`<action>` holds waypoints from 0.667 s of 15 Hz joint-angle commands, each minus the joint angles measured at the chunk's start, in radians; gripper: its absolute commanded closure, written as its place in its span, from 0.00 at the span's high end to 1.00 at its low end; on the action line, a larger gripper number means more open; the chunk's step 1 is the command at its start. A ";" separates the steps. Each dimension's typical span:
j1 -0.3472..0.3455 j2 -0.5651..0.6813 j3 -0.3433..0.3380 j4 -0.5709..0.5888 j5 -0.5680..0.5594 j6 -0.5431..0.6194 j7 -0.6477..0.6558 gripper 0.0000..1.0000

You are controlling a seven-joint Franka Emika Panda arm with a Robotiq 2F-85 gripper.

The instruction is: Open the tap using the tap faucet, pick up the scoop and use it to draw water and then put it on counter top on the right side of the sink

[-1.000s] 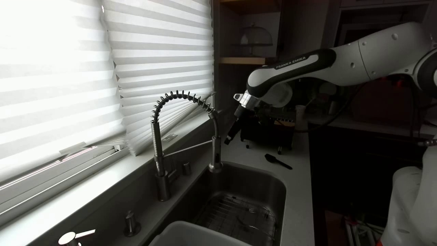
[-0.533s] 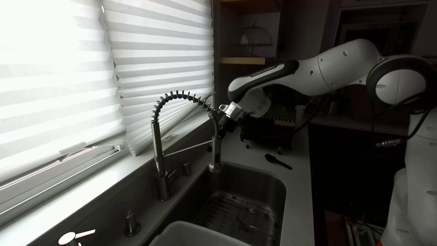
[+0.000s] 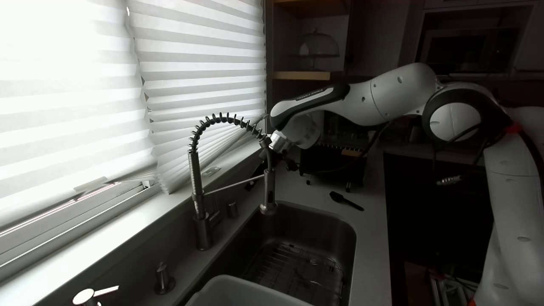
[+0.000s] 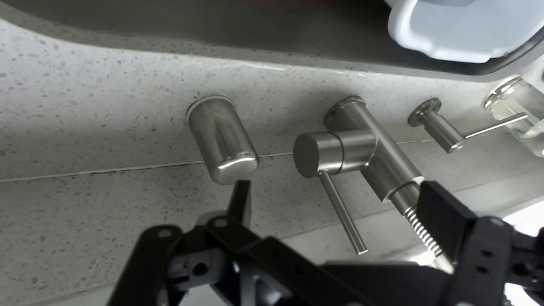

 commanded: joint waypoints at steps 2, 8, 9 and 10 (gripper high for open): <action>-0.024 0.000 0.026 0.005 -0.010 0.002 0.005 1.00; -0.061 0.030 0.067 0.028 0.161 -0.025 -0.055 1.00; -0.064 0.035 0.070 0.031 0.187 -0.030 -0.065 1.00; -0.063 0.042 0.071 0.032 0.206 -0.028 -0.072 1.00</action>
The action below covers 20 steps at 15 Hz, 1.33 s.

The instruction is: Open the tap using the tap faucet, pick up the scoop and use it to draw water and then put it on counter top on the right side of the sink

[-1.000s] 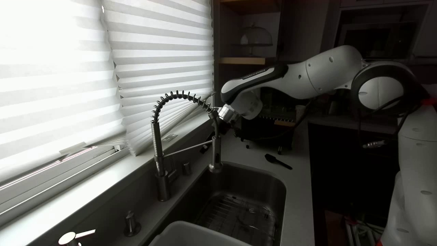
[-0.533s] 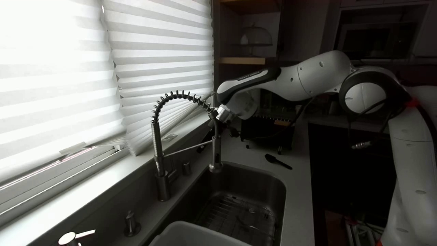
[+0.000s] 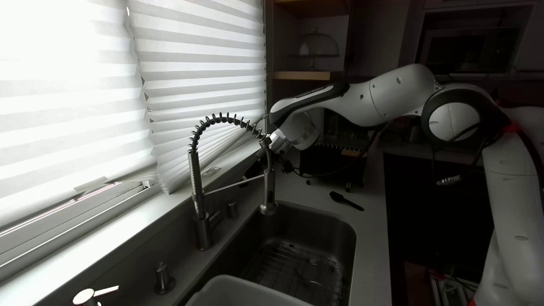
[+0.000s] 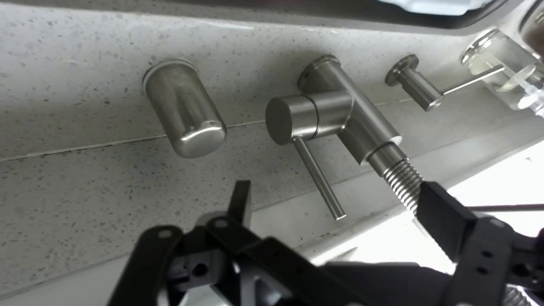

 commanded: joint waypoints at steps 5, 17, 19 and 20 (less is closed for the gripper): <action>-0.015 0.067 0.026 0.027 0.152 -0.006 -0.065 1.00; 0.013 0.149 0.045 0.071 0.331 0.077 -0.242 1.00; 0.017 0.160 0.050 0.077 0.360 0.097 -0.273 1.00; 0.019 0.163 0.052 0.078 0.377 0.106 -0.288 1.00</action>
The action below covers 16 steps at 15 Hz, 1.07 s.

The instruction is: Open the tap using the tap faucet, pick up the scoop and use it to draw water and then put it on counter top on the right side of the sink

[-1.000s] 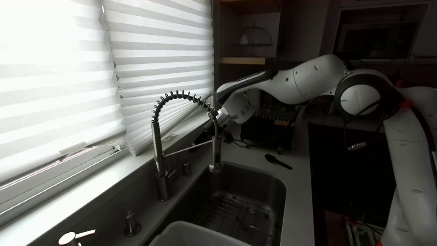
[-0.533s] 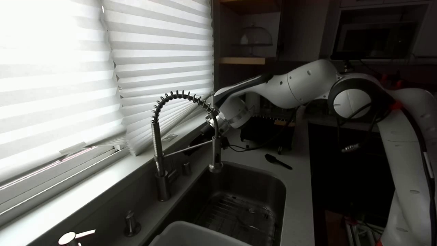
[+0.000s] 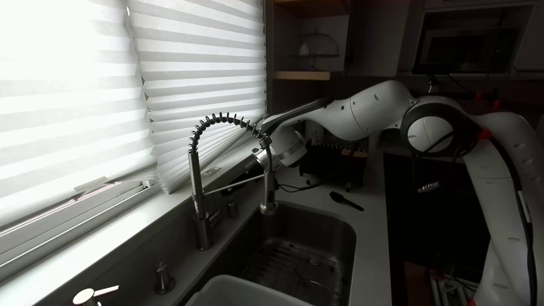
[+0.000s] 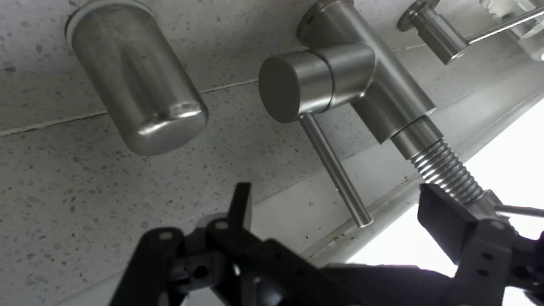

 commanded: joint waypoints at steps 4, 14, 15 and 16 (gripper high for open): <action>0.023 0.041 0.007 0.033 0.118 0.075 -0.105 1.00; 0.050 0.063 0.004 0.040 0.190 0.125 -0.162 1.00; 0.052 0.065 0.003 0.040 0.191 0.127 -0.164 0.94; 0.052 0.066 0.003 0.041 0.193 0.125 -0.168 0.75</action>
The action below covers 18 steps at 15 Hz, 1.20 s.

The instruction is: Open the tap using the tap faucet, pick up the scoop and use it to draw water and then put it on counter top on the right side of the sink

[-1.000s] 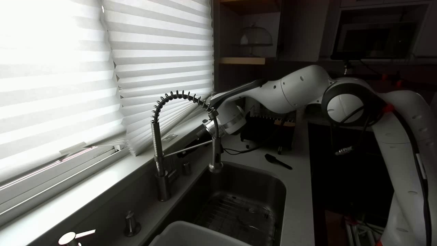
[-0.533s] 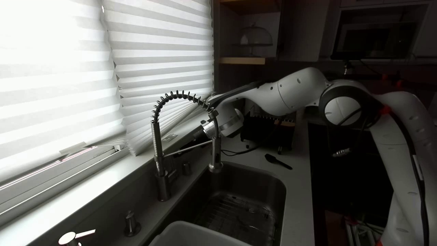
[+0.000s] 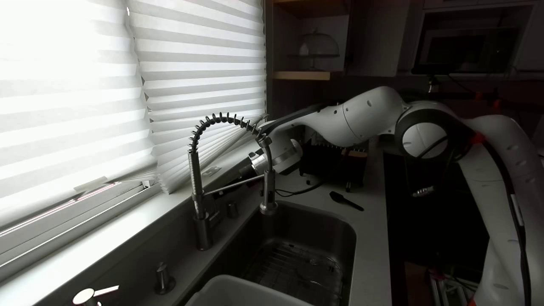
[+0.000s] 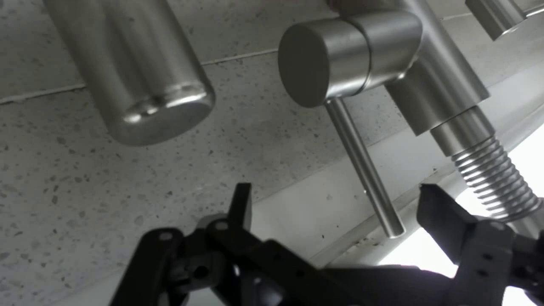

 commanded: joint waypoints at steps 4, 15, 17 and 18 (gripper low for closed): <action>0.011 0.023 -0.004 0.017 0.039 0.017 -0.038 0.92; 0.010 0.024 -0.008 0.020 0.056 0.013 -0.056 0.56; 0.012 0.024 -0.008 0.020 0.055 0.013 -0.056 0.67; 0.014 0.025 -0.008 0.020 0.052 0.012 -0.054 0.84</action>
